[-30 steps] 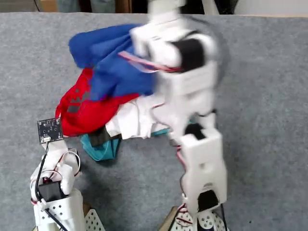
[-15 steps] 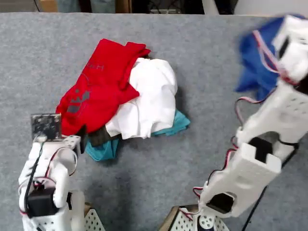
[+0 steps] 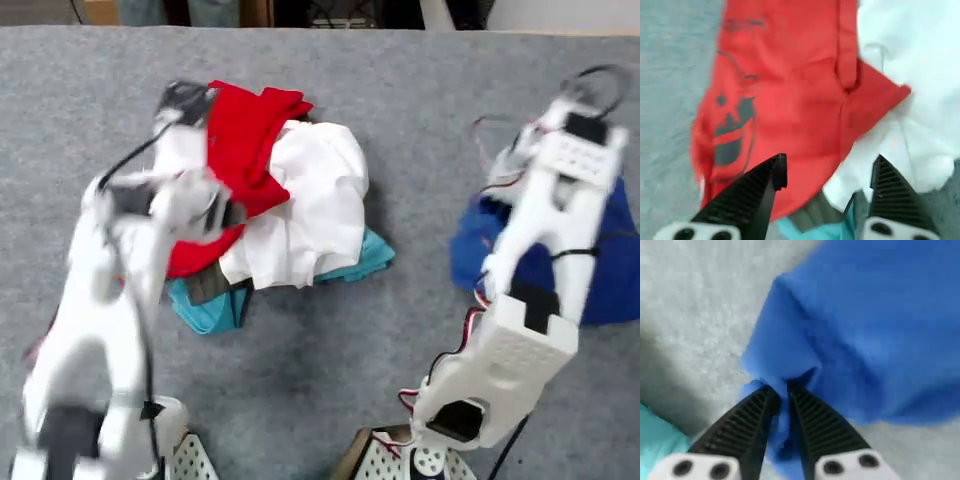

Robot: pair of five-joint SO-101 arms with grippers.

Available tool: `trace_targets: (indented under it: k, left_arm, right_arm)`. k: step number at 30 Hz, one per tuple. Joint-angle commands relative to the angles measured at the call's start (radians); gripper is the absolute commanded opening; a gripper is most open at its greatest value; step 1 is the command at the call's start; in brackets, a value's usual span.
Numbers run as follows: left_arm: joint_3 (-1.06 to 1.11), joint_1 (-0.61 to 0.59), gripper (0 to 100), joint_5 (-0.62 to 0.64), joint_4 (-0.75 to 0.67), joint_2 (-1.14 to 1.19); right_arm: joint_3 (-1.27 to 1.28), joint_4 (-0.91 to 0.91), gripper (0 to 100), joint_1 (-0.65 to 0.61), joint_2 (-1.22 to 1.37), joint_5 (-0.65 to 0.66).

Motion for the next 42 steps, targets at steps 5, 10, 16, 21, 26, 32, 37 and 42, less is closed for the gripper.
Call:
trace_targets:
  k: [5,10,16,21,26,32,37,42]
  left_arm:
    - [-0.524,0.022,30,0.037,0.101,0.546]
    - [-0.687,0.061,30,0.055,0.146,0.806]
    - [-0.759,0.139,27,0.063,0.172,1.037]
    - [-0.828,0.136,2,0.051,0.173,1.128]
    - [-0.935,-0.007,3,0.040,0.230,1.117]
    - [-1.242,-0.315,3,0.040,0.285,1.105]
    - [-1.458,-0.558,3,0.040,0.275,1.126]
    - [-1.635,-0.711,3,0.046,0.282,1.165]
  right_arm:
    - [0.522,-0.522,1.2,-0.083,-0.056,-0.032]
    - [0.621,-0.628,1.2,-0.068,-0.136,-0.157]
    - [0.647,-0.658,1.2,-0.068,-0.157,-0.166]
    - [0.647,-0.660,1.2,-0.066,-0.157,-0.166]
    - [0.647,-0.660,1.2,-0.064,-0.157,-0.166]
    - [0.647,-0.660,1.2,-0.066,-0.157,-0.167]
    - [0.647,-0.658,1.2,-0.066,-0.157,-0.167]
    - [0.647,-0.658,1.2,-0.068,-0.157,-0.167]
